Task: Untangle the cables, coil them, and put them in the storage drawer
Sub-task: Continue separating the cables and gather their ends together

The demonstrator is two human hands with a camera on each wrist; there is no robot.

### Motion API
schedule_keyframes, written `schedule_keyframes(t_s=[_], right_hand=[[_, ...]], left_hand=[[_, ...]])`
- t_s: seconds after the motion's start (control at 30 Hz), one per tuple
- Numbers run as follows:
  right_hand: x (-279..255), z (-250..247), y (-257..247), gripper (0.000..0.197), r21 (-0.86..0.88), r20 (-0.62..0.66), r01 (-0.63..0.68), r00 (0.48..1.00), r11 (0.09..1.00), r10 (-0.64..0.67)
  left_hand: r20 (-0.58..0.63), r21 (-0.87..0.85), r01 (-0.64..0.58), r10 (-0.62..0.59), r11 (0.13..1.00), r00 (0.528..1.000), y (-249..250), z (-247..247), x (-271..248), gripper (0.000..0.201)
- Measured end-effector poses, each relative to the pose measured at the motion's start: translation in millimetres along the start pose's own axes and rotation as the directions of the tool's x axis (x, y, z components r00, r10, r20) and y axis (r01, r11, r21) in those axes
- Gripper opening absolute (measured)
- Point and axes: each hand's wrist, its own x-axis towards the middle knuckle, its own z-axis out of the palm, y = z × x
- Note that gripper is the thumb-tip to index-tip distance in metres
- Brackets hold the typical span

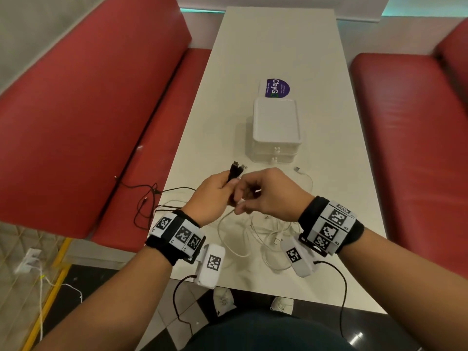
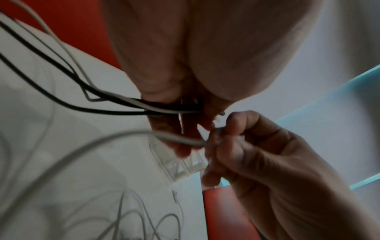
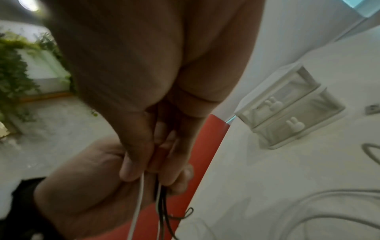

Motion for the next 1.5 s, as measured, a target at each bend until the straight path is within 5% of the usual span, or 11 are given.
schedule_keyframes(t_s=[0.17, 0.33, 0.5, 0.67, 0.77, 0.87, 1.0, 1.2, 1.27, 1.37, 1.5], right_hand=[[5, -10, 8, 0.014, 0.052, -0.18, -0.029, 0.983, 0.998, 0.038], [1, -13, 12, 0.016, 0.038, -0.199, -0.017, 0.98, 0.999, 0.024], [2, -10, 12, 0.013, 0.109, -0.271, -0.039, 0.96, 0.993, 0.068], [3, -6, 13, 0.01, 0.128, -0.371, -0.025, 0.926, 0.991, 0.071], [7, -2, 14, 0.018, 0.163, -0.466, 0.007, 0.882, 0.987, 0.071], [10, 15, 14, 0.031, 0.407, -0.362, -0.027, 0.913, 0.913, 0.188], [7, 34, 20, 0.067, 0.746, -0.026, -0.184, 0.952, 0.64, 0.305], [7, 43, 20, 0.017, 0.027, 0.132, -0.111, 0.986, 0.993, 0.107], [11, 36, 17, 0.025, -0.197, 0.099, -0.007, 0.995, 0.98, 0.027], [13, 21, 15, 0.022, -0.311, 0.117, 0.074, 0.992, 0.948, -0.039], [11, 5, 29, 0.027, -0.406, 0.027, 0.05, 0.999, 0.913, -0.043]], left_hand=[[0.103, -0.34, 0.149, -0.121, 0.928, 0.987, 3, 15, -9, 0.025], [0.015, -0.308, 0.182, -0.186, 0.934, 0.982, -2, 19, -4, 0.029], [0.112, -0.298, 0.219, -0.194, 0.929, 0.975, 0, 17, -5, 0.026], [0.073, 0.058, 0.064, -0.068, 0.996, 0.995, -1, 20, -5, 0.028], [0.048, -0.056, 0.071, -0.069, 0.996, 0.997, -4, 20, -3, 0.031], [0.042, -0.304, 0.077, -0.068, 0.95, 0.997, -2, 17, -2, 0.031], [-0.125, -0.391, -0.064, 0.016, 0.918, 0.992, -7, 6, 1, 0.029], [-0.13, -0.283, -0.087, 0.051, 0.955, 0.99, -2, -6, 3, 0.027], [-0.066, -0.01, -0.109, 0.108, 0.994, 0.992, 1, -10, 0, 0.022], [0.079, 0.459, -0.189, 0.172, 0.868, 0.982, 4, -11, -7, 0.017], [0.19, 0.501, -0.137, 0.046, 0.855, 0.981, 0, -17, -12, 0.019]])
